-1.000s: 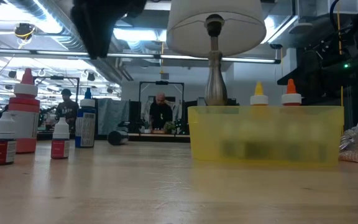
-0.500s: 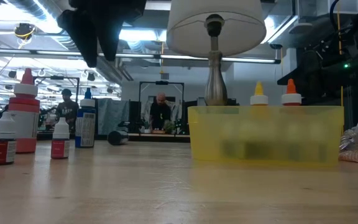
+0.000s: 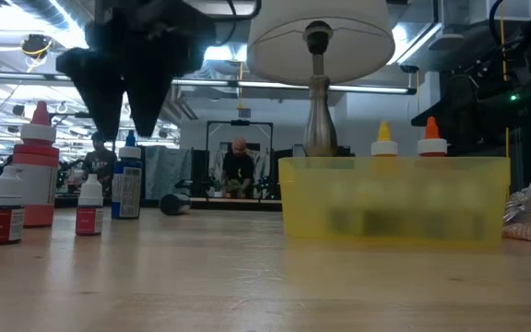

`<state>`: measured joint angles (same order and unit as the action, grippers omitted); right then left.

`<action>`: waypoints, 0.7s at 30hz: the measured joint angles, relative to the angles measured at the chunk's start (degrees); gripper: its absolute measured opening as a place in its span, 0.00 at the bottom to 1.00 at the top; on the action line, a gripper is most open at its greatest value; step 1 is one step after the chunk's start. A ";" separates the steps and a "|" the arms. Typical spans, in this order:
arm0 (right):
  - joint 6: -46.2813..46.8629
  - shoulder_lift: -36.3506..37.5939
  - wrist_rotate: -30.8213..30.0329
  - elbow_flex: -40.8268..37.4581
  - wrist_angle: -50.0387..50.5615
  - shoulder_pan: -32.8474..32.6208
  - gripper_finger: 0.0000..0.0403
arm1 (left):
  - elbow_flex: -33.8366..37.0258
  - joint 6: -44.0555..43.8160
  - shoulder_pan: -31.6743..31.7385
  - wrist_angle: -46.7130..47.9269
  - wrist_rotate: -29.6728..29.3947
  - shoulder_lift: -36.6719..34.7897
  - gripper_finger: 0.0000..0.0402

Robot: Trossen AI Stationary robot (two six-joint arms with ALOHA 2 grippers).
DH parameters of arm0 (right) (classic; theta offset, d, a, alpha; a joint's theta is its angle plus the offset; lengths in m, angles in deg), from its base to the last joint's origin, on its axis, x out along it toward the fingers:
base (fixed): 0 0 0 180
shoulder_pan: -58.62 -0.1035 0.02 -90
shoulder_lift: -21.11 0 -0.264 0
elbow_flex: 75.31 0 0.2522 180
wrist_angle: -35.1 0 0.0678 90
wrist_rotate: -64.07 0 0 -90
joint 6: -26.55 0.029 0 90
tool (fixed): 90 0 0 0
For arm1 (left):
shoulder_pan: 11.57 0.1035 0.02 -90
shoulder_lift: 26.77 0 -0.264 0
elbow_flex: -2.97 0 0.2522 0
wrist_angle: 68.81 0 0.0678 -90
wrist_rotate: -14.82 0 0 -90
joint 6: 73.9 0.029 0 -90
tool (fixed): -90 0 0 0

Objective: Pick & Place food coloring
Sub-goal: Put the pink food coloring bottle into the yellow bin

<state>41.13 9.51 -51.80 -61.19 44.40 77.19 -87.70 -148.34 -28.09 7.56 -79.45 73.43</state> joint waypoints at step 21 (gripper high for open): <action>0.00 -0.02 -0.02 0.00 0.00 -0.02 0.88 | 0.67 3.22 -2.13 -7.12 6.82 11.01 0.68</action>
<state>41.14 9.49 -51.82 -61.19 44.40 77.17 -87.03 -145.12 -30.22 0.44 -72.63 84.44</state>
